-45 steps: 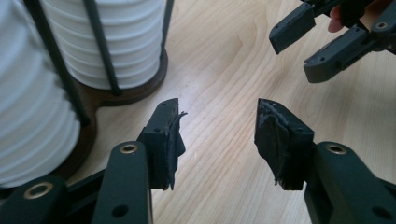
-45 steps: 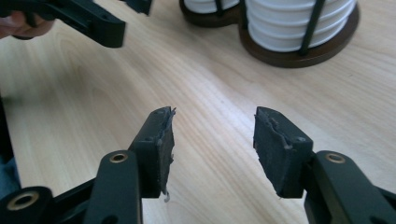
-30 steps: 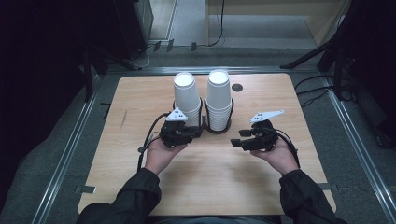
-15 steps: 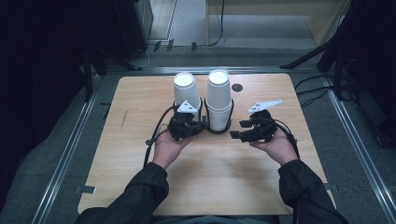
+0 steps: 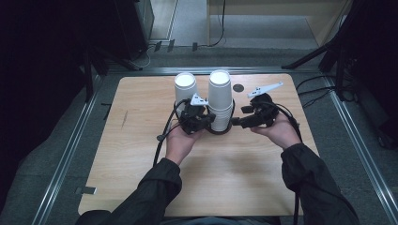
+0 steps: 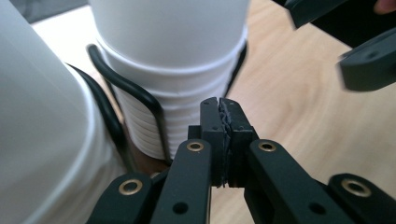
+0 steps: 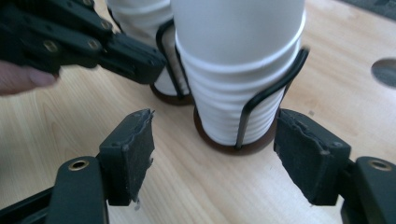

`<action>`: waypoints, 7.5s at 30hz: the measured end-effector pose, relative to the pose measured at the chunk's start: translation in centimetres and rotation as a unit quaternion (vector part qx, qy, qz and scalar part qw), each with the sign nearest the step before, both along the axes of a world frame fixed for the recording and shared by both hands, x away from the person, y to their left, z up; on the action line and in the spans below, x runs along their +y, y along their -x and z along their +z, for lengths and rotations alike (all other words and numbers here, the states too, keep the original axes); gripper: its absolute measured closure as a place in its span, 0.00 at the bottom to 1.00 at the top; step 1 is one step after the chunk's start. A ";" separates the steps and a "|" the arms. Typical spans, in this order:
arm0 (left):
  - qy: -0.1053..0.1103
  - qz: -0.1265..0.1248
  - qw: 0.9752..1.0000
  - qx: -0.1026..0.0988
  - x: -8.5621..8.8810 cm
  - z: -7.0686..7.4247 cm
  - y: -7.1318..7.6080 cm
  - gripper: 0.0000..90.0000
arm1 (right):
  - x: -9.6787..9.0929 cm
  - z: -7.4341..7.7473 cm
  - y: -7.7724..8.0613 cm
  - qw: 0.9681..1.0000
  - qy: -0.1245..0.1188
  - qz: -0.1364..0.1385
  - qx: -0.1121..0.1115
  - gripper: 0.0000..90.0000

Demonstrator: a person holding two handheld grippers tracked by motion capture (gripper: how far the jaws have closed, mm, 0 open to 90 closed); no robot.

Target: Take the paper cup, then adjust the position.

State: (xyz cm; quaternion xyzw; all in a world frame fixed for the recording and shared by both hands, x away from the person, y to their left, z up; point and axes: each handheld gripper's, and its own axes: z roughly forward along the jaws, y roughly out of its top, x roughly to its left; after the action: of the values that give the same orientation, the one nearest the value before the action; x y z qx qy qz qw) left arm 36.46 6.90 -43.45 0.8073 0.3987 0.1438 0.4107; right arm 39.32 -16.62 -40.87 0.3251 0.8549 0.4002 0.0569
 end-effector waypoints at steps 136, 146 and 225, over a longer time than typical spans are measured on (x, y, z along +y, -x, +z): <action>0.086 -0.232 0.966 0.071 5.2 -3.1 5.3 0.03 | 2.0 -2.3 6.1 0.993 0.007 0.114 -0.014 0.29; 0.086 -0.251 0.962 0.062 4.9 -3.8 4.4 0.02 | 1.7 -3.6 6.2 0.994 -0.023 0.106 -0.010 0.29; -0.032 -0.311 0.948 0.055 5.4 -2.6 3.7 0.21 | 0.5 -3.2 6.9 0.984 -0.062 0.169 -0.014 0.20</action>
State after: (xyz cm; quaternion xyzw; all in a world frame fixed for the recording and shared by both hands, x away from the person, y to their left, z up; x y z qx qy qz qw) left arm 32.75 12.28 -46.04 0.9104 0.1452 -0.0230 0.3868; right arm 32.41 -16.10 -44.03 0.1735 0.8700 0.4611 -0.0196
